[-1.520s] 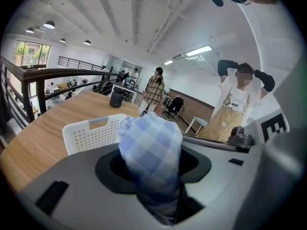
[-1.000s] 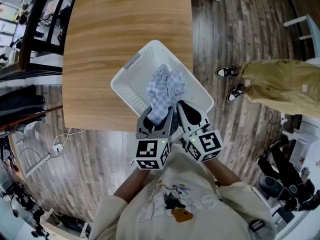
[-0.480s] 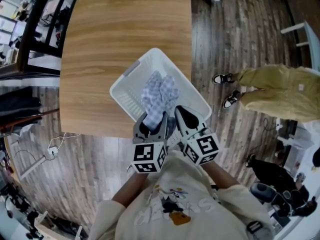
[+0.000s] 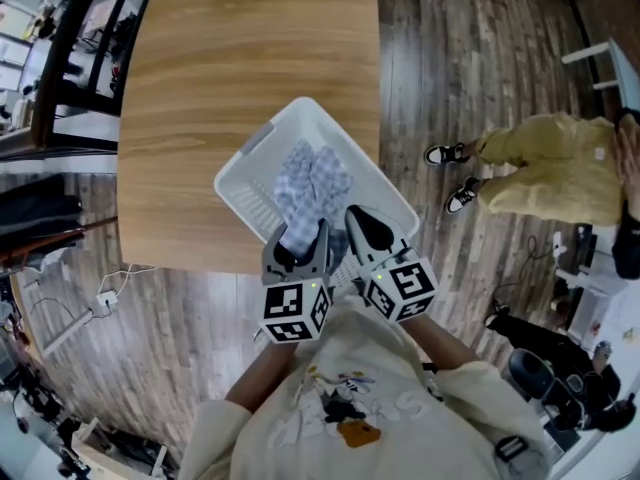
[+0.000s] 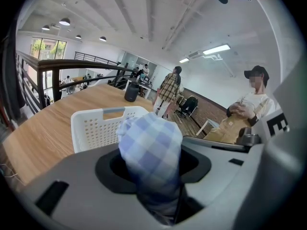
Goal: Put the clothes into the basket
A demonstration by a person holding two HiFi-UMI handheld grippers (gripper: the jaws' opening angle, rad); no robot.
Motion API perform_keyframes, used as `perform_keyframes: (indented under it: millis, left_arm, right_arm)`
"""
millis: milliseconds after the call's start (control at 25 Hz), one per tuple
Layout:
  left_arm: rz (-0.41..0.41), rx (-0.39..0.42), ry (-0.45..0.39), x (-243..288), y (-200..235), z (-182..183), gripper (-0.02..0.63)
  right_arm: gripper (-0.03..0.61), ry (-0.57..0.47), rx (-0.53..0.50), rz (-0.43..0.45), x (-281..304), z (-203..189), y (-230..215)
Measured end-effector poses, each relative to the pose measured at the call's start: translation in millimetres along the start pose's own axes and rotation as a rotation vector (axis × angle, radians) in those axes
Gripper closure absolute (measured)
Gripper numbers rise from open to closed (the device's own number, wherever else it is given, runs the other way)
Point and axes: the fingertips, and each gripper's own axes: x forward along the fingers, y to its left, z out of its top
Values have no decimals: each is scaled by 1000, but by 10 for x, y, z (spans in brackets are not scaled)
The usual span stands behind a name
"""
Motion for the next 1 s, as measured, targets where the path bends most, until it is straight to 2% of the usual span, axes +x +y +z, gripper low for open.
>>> perform_keyframes:
  millis: [560,1000]
  left_arm:
    - [54,-42,36,218,174,24,411]
    - [73,-63,109,493,303,-113,405]
  right_arm:
    - [554,61,25,-3,266,-117,-13]
    - [552,107,129,-65,472,-280,-192]
